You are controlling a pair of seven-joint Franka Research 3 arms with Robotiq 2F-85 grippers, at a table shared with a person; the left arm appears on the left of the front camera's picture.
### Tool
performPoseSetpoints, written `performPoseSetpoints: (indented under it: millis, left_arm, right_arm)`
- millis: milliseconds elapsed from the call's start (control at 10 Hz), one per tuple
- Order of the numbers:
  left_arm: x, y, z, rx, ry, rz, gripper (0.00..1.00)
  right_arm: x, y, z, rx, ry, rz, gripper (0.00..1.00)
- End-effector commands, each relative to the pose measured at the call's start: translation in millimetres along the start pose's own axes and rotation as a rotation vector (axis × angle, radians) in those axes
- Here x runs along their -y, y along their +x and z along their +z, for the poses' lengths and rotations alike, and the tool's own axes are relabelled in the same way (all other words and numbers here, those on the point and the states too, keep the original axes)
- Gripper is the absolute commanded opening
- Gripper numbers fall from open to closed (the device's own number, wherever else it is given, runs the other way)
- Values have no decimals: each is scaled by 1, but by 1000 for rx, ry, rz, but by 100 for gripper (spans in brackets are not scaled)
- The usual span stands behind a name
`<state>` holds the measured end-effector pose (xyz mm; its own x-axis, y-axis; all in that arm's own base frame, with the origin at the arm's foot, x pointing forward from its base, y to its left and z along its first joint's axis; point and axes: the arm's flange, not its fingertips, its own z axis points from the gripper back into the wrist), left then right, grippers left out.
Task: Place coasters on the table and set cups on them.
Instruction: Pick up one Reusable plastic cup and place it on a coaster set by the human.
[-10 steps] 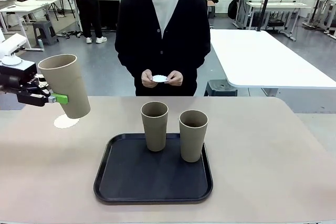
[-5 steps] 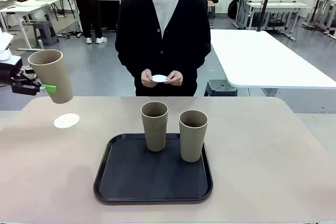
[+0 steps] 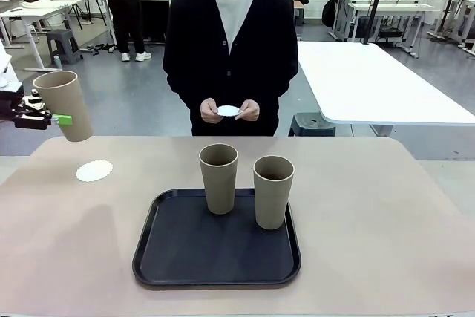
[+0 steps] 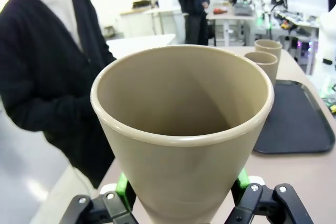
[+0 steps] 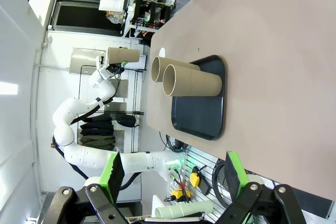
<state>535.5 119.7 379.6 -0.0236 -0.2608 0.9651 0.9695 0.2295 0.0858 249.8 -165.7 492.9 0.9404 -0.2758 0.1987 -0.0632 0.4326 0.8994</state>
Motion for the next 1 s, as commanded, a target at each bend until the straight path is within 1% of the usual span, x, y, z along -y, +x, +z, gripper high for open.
performPoseSetpoints:
  millis: [0,300,400,500,600,900]
  left_arm:
    - [2,2,0,-10,-10,-19,85]
    - [2,2,0,-10,-10,-19,85]
    - [0,0,0,-3,-3,-1,85]
    - [-11,-10,-5,-2,-53,34,85]
    - [-20,-23,-9,-11,-58,26,85]
    - [-28,-45,-18,-11,-67,-7,85]
  right_arm:
    - [-1,2,-1,6,24,8,100]
    - [-1,2,-1,6,24,8,100]
    - [-1,2,-1,6,24,8,100]
    - [-1,2,-1,6,24,8,100]
    - [-1,2,-1,6,24,8,100]
    - [-1,2,-1,6,24,8,100]
